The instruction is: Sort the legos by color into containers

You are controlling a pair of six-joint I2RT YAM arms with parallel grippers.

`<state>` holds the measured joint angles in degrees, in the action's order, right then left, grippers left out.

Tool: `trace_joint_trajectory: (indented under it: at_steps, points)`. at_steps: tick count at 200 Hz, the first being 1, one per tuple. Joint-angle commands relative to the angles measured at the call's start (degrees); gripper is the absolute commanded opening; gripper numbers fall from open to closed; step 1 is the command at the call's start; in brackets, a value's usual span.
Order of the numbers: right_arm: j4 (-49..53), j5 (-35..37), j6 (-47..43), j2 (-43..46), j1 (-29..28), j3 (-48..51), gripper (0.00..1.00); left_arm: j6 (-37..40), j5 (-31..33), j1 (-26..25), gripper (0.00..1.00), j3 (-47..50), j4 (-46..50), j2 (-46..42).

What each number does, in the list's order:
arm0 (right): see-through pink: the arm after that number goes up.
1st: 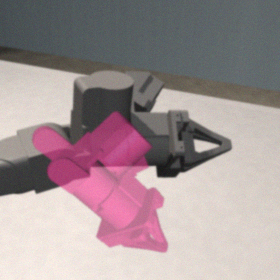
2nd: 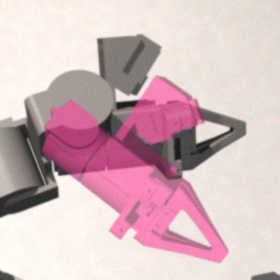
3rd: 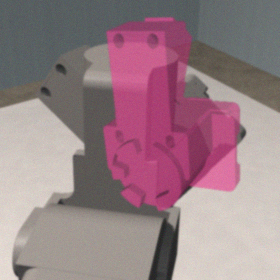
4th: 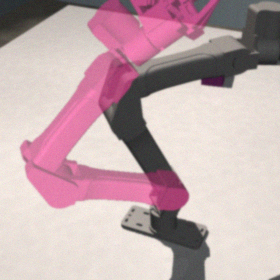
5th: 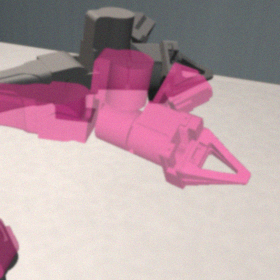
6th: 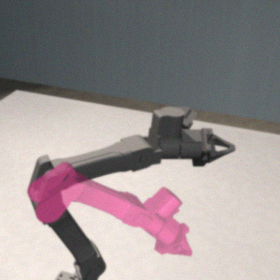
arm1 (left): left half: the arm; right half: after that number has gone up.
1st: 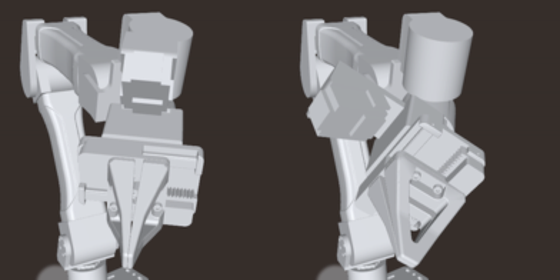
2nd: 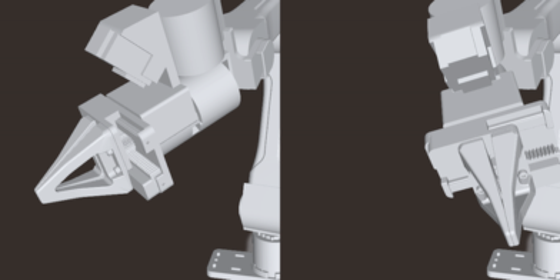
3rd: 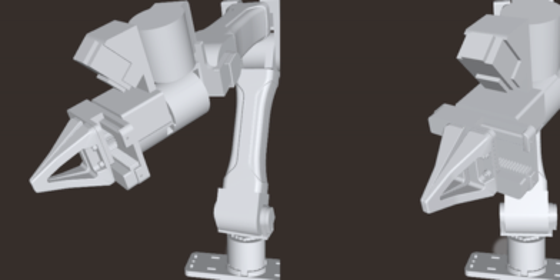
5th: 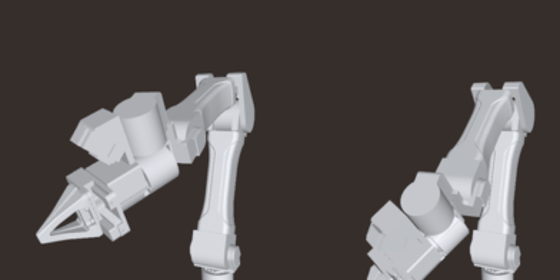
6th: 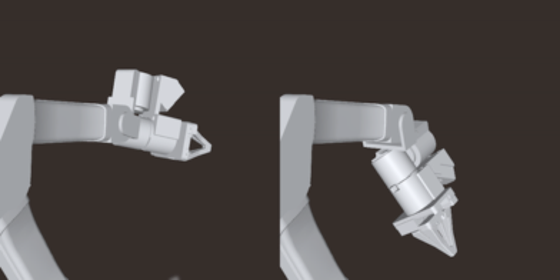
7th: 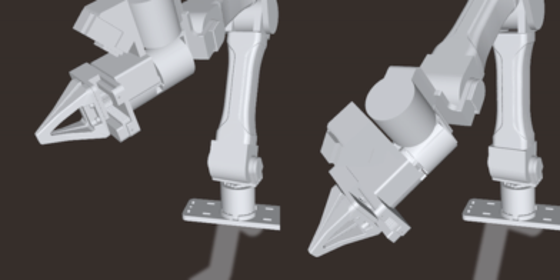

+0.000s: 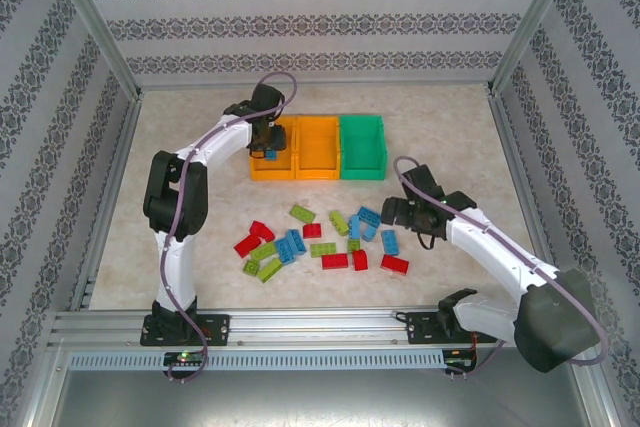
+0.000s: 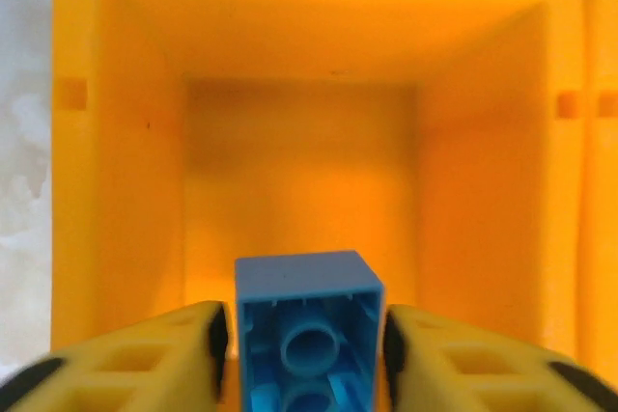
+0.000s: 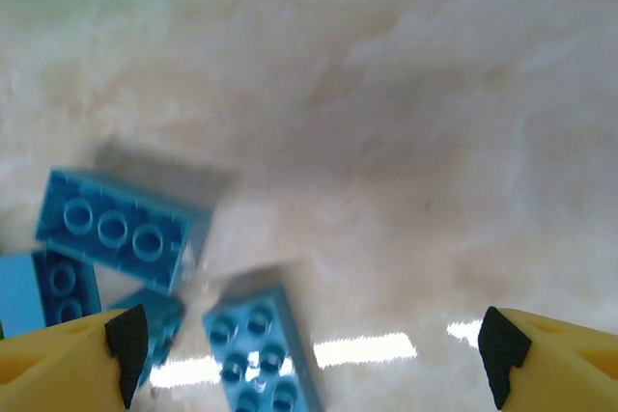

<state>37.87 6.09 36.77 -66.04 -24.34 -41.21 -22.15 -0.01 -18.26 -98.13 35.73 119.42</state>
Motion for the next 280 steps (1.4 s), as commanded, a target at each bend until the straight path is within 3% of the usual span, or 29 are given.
trace_joint_trajectory:
  at_steps: [1,26,34,123,208,280]
  points:
    - [7.33,-0.13,7.00,1.29,-3.06,1.69,0.92,0.54,-1.94,0.60,0.66,-1.73,0.68,0.29]
    - [10.60,0.15,11.65,2.66,-6.80,3.00,0.92,-0.08,-3.92,0.46,0.88,1.90,-1.90,-1.76]
    - [11.10,0.23,13.08,3.33,-7.91,3.43,0.92,-0.38,-4.70,0.46,1.00,3.74,-3.25,-2.88]
    - [11.20,1.93,24.14,1.35,-19.48,5.66,0.93,-1.97,-11.59,-2.94,1.00,21.77,-17.31,-17.18]
    - [6.81,2.60,24.22,-2.06,-19.32,7.57,0.91,-3.26,-9.79,-3.11,1.00,37.40,-28.84,-30.86]
    - [1.82,1.66,23.13,-7.22,-17.65,8.80,0.85,0.08,-11.02,-4.98,1.00,39.91,-29.08,-35.31]
